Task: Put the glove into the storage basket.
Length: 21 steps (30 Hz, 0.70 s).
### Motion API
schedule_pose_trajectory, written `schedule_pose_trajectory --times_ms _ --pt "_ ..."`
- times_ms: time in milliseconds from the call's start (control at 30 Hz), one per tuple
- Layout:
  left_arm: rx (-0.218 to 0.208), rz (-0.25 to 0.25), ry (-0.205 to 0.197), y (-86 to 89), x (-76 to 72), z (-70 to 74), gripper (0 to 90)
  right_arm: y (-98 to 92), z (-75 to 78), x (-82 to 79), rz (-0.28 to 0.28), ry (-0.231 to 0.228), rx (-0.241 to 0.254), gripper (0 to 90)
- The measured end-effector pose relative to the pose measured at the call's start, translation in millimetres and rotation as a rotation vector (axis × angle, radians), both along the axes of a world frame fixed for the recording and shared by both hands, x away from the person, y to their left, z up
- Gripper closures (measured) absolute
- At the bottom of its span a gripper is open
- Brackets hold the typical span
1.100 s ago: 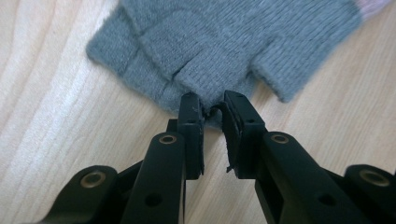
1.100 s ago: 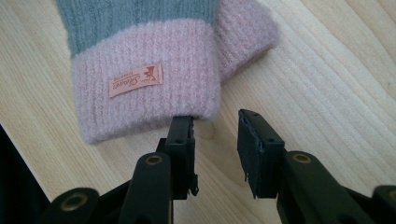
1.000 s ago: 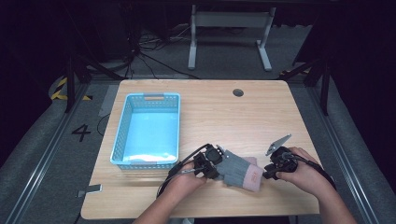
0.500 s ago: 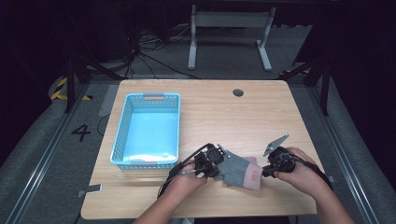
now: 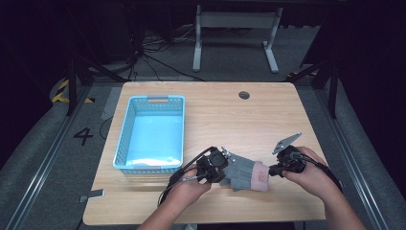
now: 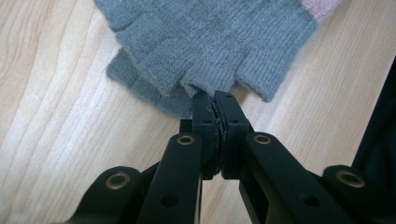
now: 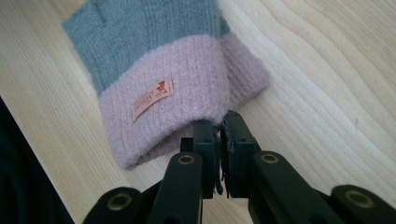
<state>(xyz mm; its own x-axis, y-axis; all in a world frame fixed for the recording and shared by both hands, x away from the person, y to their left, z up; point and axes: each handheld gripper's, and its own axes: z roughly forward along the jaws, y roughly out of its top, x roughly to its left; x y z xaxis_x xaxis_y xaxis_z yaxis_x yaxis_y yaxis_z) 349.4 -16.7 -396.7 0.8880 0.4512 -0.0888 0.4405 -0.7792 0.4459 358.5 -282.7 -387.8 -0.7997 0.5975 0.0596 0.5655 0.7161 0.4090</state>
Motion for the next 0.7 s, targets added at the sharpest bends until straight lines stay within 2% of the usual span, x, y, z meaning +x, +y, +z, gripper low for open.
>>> schedule_pose_trajectory --times_ms 433,700 --pt "0.008 -0.017 0.002 -1.1 -12.3 2.7 88.0 3.8 2.1 11.1 -0.019 -0.057 0.018 86.0" --pt "0.013 -0.031 0.01 -3.7 -14.4 1.3 88.0 3.8 -0.2 15.8 -0.027 -0.072 0.025 86.2"
